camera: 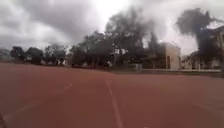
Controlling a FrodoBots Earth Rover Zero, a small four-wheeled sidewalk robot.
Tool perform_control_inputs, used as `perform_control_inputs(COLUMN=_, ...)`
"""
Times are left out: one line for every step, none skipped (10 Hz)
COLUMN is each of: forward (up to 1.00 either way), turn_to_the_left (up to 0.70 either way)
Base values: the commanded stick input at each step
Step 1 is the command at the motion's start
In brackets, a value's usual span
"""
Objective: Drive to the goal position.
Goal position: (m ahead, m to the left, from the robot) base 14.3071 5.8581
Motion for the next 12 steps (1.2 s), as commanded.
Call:
perform_control_inputs(forward=0.70, turn_to_the_left=0.00)
perform_control_inputs(forward=0.70, turn_to_the_left=0.00)
perform_control_inputs(forward=0.70, turn_to_the_left=0.00)
perform_control_inputs(forward=0.70, turn_to_the_left=0.00)
perform_control_inputs(forward=0.70, turn_to_the_left=0.00)
perform_control_inputs(forward=0.70, turn_to_the_left=0.00)
perform_control_inputs(forward=0.70, turn_to_the_left=0.00)
perform_control_inputs(forward=0.70, turn_to_the_left=0.00)
perform_control_inputs(forward=0.70, turn_to_the_left=0.00)
perform_control_inputs(forward=0.70, turn_to_the_left=0.00)
perform_control_inputs(forward=0.70, turn_to_the_left=0.00)
perform_control_inputs(forward=0.70, turn_to_the_left=0.00)
